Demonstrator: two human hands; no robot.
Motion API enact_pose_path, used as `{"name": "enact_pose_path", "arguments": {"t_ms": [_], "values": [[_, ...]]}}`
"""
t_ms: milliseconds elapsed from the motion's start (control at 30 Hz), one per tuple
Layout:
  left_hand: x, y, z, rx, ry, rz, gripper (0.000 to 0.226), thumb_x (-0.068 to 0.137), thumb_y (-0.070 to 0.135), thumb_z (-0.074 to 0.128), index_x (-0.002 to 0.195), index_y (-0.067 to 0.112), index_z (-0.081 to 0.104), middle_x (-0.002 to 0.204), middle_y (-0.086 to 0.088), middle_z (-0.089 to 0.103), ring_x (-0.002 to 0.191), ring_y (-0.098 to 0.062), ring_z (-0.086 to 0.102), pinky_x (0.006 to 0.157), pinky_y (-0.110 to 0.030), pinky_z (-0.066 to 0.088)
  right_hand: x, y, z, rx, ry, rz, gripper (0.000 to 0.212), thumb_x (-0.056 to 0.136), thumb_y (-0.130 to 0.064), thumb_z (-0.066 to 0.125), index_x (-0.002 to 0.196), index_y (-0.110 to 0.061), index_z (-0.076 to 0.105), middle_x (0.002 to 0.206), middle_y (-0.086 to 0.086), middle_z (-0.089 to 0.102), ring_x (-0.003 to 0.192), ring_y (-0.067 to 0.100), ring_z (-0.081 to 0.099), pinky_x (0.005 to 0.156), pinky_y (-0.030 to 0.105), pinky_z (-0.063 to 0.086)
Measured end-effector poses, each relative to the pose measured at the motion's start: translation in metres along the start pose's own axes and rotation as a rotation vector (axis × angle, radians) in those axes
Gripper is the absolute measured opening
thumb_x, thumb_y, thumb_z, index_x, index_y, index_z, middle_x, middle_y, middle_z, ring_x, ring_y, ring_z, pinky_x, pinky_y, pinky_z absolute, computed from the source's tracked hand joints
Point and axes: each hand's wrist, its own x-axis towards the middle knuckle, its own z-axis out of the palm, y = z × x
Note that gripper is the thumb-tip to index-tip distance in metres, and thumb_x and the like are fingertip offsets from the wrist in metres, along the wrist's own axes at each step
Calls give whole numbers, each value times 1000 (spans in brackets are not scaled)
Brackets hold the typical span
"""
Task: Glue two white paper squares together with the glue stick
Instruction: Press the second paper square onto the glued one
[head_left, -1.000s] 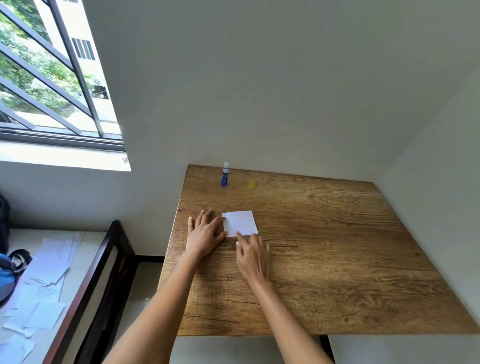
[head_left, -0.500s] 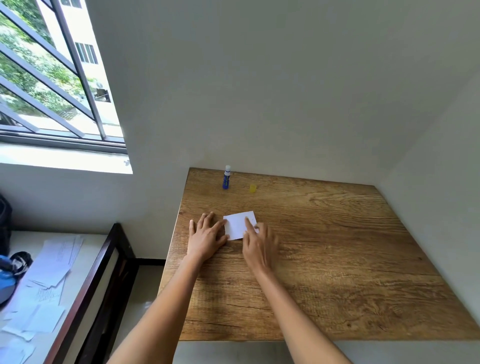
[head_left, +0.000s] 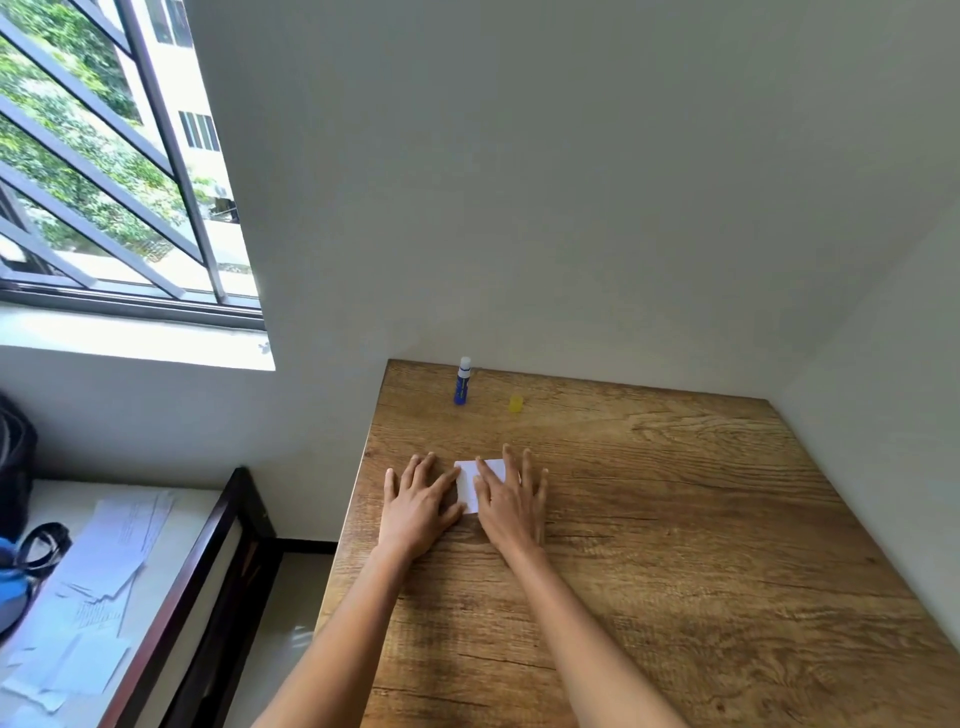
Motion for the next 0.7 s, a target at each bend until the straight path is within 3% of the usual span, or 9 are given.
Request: {"name": "enact_pose_path", "arguments": {"t_ms": [167, 300, 400, 567, 700], "values": [[-1, 0, -1, 10, 2, 1, 58, 91, 52, 43, 144, 37, 26, 159, -1, 11, 147, -20, 0, 117, -52, -3, 4, 29, -11, -29, 26, 71, 49, 97, -50, 14, 143, -37, 25, 159, 1, 8, 146, 28, -1, 114, 49, -10], [-1, -1, 0, 17, 12, 3, 57, 91, 52, 42, 144, 37, 27, 159, -2, 12, 147, -21, 0, 117, -52, -3, 10, 42, -24, 124, 198, 188, 46, 98, -44, 28, 140, -28, 38, 151, 8, 33, 140, 27, 25, 115, 46, 16], [-1, 0, 1, 42, 16, 0, 57, 91, 53, 40, 144, 37, 26, 159, -2, 11, 147, -20, 0, 117, -52, -3, 13, 29, -27, 170, 286, 164, 55, 94, -48, 39, 140, -18, 36, 143, 12, 41, 133, 28, 34, 110, 45, 25], [-2, 0, 2, 24, 39, -5, 57, 90, 55, 40, 143, 38, 28, 159, -2, 14, 147, -20, 2, 117, -51, -2, 2, -6, -6, 116, 179, 80, 88, 77, -70, 48, 143, -16, 27, 149, 9, 30, 140, 27, 23, 111, 48, 21], [-2, 0, 1, 32, 31, -1, 58, 90, 56, 40, 143, 38, 26, 159, -1, 13, 148, -20, 1, 117, -51, -2, 2, 7, -1, 77, 196, 224, 84, 80, -63, 52, 144, -15, 25, 151, 13, 28, 140, 29, 23, 111, 49, 22]]}}
